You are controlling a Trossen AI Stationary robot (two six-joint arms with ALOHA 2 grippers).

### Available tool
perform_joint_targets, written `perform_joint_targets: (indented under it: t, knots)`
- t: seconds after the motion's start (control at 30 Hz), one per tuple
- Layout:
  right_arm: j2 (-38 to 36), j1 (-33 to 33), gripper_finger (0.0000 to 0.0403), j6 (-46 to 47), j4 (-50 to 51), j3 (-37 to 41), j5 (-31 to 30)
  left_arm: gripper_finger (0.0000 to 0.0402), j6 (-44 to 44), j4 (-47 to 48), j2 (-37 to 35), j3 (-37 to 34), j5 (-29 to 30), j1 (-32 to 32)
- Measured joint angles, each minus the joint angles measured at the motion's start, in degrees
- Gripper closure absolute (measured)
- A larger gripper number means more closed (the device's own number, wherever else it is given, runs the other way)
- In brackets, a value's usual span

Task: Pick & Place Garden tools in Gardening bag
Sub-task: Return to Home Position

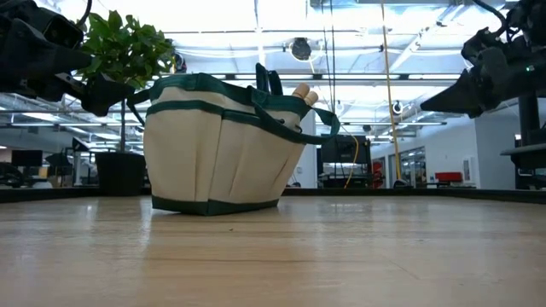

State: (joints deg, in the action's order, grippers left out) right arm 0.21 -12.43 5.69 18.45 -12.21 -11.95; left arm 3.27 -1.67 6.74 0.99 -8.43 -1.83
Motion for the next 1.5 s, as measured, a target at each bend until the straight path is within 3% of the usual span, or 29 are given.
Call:
perform_joint_targets:
  t: [0.9,1.2,1.4,1.5]
  knots:
    - [0.02,-0.02,0.0403,-0.17,-0.13,0.00,-0.21,0.0011,0.04,-0.17,0.00,0.00,-0.02,-0.02]
    - [0.02,0.03,0.0403,6.38,-0.14,0.00,-0.02,0.0011,0.02,-0.20,0.00,0.00,-0.02,-0.02]
    - [0.02,0.03,0.0403,21.03,-0.14,0.00,0.01,0.0011,0.04,-0.22,0.00,0.00,-0.02,-0.02]
    - [0.02,0.03,0.0403,23.67,-0.14,0.00,0.01,0.0011,0.00,-0.22,0.00,0.00,-0.02,-0.02]
